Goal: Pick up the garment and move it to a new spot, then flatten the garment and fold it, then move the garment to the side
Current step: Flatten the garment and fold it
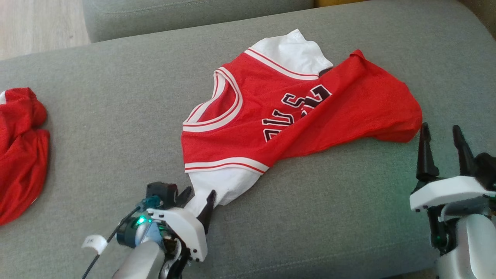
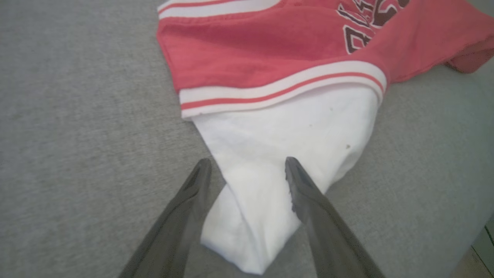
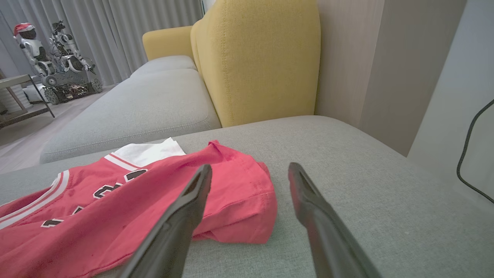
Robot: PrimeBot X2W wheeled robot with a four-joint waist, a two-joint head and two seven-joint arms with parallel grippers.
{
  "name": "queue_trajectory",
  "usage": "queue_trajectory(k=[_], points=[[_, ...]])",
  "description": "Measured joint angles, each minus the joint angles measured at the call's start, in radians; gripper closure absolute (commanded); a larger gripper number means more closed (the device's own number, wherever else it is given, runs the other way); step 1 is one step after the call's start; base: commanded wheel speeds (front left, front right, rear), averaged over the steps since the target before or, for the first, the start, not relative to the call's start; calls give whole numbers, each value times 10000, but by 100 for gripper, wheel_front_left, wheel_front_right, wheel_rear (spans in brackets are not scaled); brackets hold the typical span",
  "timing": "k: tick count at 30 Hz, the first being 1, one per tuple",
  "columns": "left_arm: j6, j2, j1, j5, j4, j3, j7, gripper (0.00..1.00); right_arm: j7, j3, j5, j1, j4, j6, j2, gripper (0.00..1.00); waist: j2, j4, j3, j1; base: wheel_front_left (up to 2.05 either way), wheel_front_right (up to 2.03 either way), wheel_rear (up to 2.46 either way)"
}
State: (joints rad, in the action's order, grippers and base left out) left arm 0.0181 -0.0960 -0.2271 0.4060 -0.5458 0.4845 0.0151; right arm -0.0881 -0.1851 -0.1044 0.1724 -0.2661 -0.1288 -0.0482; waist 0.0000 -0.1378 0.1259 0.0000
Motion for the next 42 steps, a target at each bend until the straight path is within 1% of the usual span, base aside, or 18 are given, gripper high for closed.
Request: queue_trajectory(k=[7,8,9,10,11,14,17,20,21,22,24,31,32,35,36,37,38,42], points=[[192,23,-1,173,188,211,-366,0,-82,140,0,19,-134,0,10,0,0,-162,30,0,0,0,0],[207,33,-4,245,190,207,-370,14,-86,146,0,23,-148,0,10,0,0,-189,40,0,0,0,0],[213,33,-12,268,192,207,-370,59,-86,150,0,26,-157,0,12,0,0,-212,51,0,0,0,0],[211,33,-18,270,196,186,-351,95,-86,150,0,26,-157,0,12,0,0,-235,64,0,0,0,0],[173,35,-22,290,199,153,-284,100,-86,150,0,27,-161,0,12,0,0,-254,75,0,0,0,0],[79,54,-24,387,249,-23,107,100,-88,150,0,28,-178,0,12,0,0,-279,88,0,0,0,0],[84,46,-90,504,370,-249,621,100,-88,148,2,28,-242,0,13,0,0,-259,71,0,0,0,0],[94,65,-213,788,554,-596,1160,100,-88,153,2,28,-288,0,13,0,0,-226,48,0,0,0,0],[96,75,-407,995,623,-859,1446,100,-88,174,2,29,-290,0,13,0,0,-206,42,0,0,0,0],[96,75,-531,1097,621,-988,1515,100,-88,194,4,31,-295,0,15,0,0,-203,45,0,0,0,0],[88,61,-767,1241,552,-1168,1536,100,-88,244,4,45,-328,0,15,0,0,-206,60,0,0,0,0],[82,-59,-1337,1223,-686,-1137,1273,100,-88,612,2,368,-497,0,21,0,0,-395,230,0,0,0,0],[82,-59,-1337,1223,-686,-1137,1273,100,-88,612,2,368,-497,0,21,0,0,-395,230,0,0,0,0],[-13,-161,-1496,915,-1279,-1051,1356,100,-90,685,6,481,-600,0,19,0,0,-484,299,0,0,0,0],[-13,-176,-1531,892,-1440,-1051,1440,83,-90,702,27,480,-658,0,21,0,0,-503,312,0,0,0,0],[-6,-169,-1549,899,-1567,-1053,1519,62,-92,706,56,479,-698,0,21,0,0,-510,321,0,0,0,0],[-2,-142,-1560,901,-1674,-1055,1582,0,-92,698,92,474,-706,0,21,0,0,-503,324,0,0,0,0],[88,-36,-1582,999,-1935,-1072,1860,0,-94,581,157,470,-711,0,23,0,0,-348,289,0,0,0,0]])
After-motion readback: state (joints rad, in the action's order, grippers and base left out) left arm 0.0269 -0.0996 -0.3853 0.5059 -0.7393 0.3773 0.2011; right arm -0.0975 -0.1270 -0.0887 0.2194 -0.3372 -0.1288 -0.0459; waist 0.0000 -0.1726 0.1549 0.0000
